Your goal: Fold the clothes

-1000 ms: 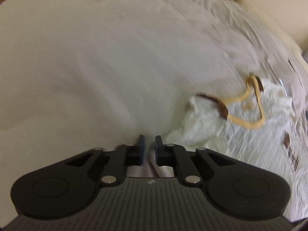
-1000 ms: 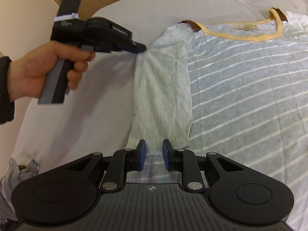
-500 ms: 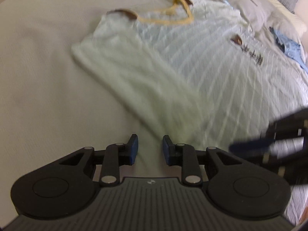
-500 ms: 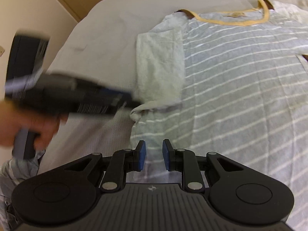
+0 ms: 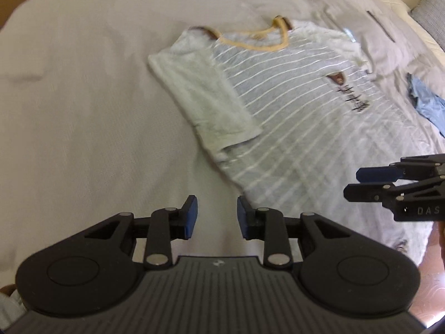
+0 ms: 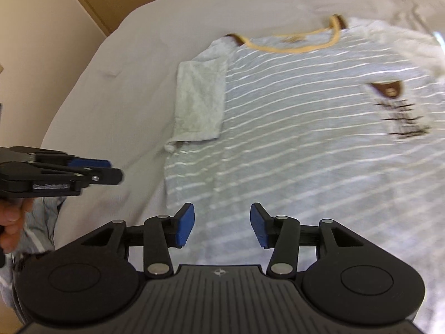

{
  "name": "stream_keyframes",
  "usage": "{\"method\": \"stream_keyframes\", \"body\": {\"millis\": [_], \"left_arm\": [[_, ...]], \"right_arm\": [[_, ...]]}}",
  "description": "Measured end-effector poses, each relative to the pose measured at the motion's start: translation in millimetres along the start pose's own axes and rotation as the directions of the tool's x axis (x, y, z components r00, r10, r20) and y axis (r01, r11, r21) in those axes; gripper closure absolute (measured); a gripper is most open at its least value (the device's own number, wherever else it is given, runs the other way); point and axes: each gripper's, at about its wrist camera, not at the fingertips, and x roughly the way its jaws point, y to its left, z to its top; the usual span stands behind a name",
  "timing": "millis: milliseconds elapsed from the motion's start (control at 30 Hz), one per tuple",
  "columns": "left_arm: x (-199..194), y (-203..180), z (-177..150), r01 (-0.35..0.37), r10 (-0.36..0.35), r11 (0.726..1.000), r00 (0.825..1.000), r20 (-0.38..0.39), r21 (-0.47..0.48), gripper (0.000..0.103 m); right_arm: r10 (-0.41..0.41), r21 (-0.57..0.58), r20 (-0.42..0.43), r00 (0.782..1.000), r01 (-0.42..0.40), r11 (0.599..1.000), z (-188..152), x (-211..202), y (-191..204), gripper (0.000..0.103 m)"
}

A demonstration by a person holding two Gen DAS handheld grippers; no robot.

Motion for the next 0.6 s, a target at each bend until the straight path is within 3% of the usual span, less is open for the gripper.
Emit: {"method": "stream_keyframes", "body": {"millis": [167,300,433,600], "left_arm": [[-39,-50,-5,-0.01,0.003,0.996,0.997,0.077,0.089,0.065],[-62,-90,-11,0.014,-0.034,0.99,0.99,0.14,0.142,0.062],[-83,-134,-15,0.043,-0.07,0.985,0.984,0.162,0.166,0.058],[-92,-201,-8,0.048,-0.089,0.978,0.977,0.194,0.205,0.046]], "right_arm": [[-0.106,0.029,0.075,0.992,0.104,0.994,-20,-64,-13,0.054],[-0.205,0.083,0.151,0.967,0.195,0.977,-42,-120,-21,0.05],[-0.257,0.121,0.188,0.948,0.237,0.964,-62,-171,-33,0.047],[-0.298,0.134,0.248,0.922,0.272,0.953,-67,-223,-64,0.041]]}}
